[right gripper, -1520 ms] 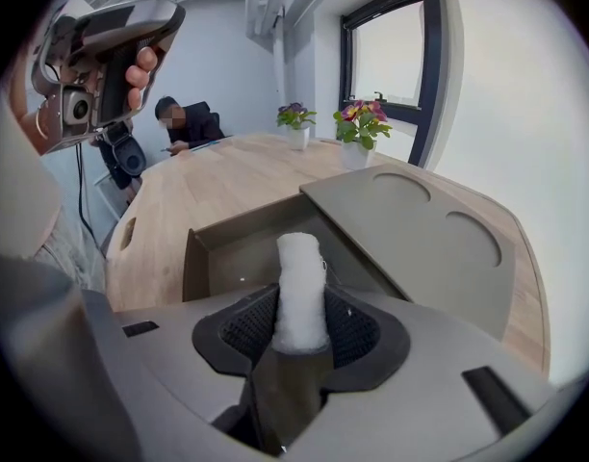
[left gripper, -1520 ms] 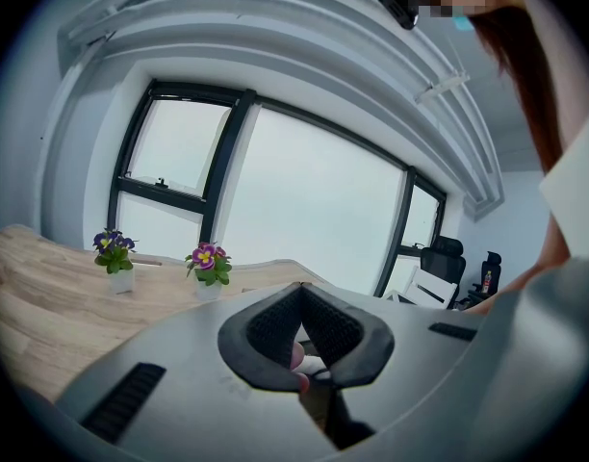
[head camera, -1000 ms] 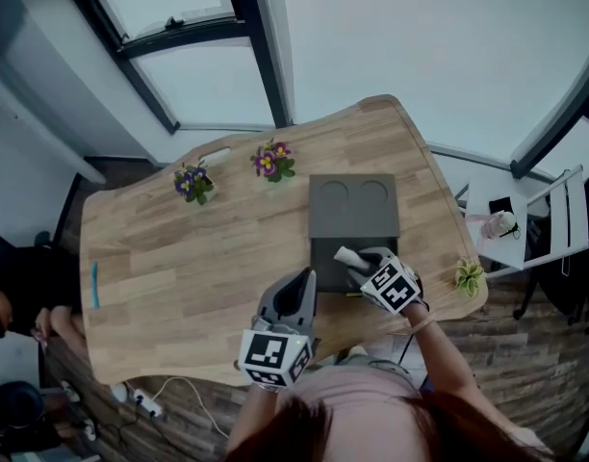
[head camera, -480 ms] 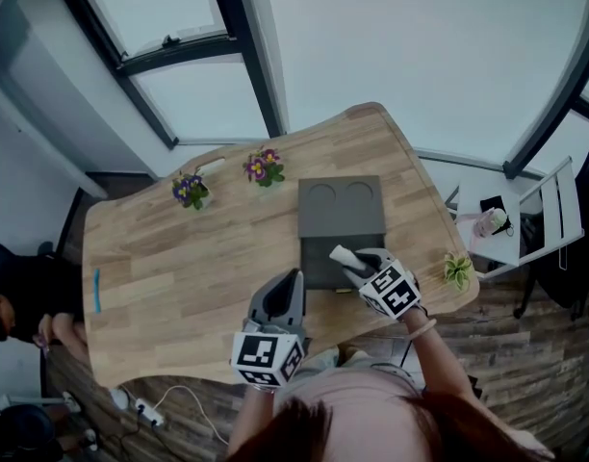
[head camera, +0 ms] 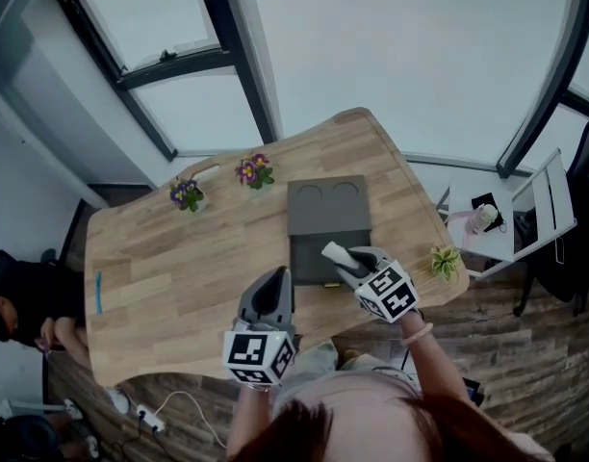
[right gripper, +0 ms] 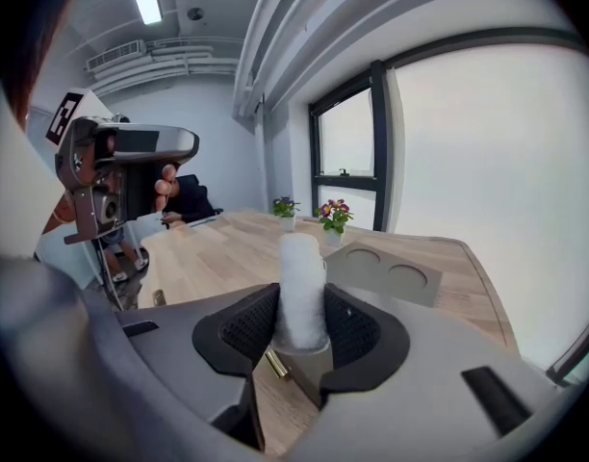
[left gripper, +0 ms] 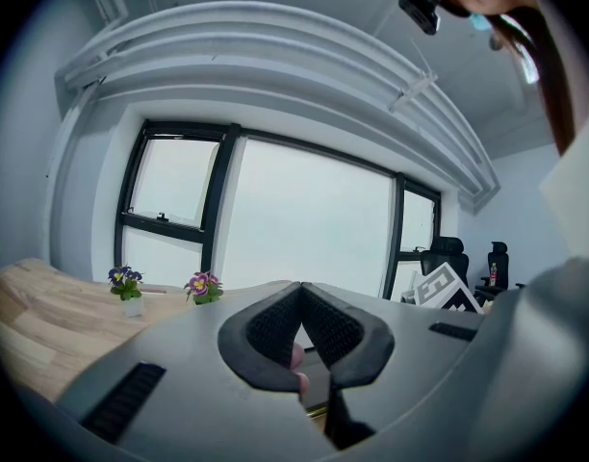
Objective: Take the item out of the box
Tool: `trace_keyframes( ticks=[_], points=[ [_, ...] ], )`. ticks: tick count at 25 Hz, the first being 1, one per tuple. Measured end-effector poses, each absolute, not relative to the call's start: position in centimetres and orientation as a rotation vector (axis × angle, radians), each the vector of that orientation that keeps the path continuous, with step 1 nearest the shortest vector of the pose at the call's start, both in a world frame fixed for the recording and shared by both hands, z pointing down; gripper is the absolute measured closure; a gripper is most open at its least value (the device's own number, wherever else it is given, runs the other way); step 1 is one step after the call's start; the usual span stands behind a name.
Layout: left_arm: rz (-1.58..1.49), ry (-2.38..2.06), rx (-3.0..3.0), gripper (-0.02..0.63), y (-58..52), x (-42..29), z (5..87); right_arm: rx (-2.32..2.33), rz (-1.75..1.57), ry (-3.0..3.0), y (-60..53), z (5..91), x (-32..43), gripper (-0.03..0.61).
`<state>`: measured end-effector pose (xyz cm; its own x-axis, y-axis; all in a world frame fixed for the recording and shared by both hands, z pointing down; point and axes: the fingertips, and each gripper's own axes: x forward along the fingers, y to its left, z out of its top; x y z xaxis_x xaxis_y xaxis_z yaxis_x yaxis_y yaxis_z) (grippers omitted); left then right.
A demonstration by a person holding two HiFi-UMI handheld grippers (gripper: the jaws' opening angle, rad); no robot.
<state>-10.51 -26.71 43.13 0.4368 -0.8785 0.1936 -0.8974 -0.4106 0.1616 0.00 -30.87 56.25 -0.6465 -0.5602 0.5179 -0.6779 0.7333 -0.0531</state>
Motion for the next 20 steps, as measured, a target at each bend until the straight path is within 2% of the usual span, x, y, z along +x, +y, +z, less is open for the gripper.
trace_keyframes(
  ticks=[20],
  points=[
    [0.115,-1.632,2.495,0.614,-22.9,-7.6,40.1,1.073,0.291,-2.68,-26.3,48.9,3.7,0.446]
  ],
)
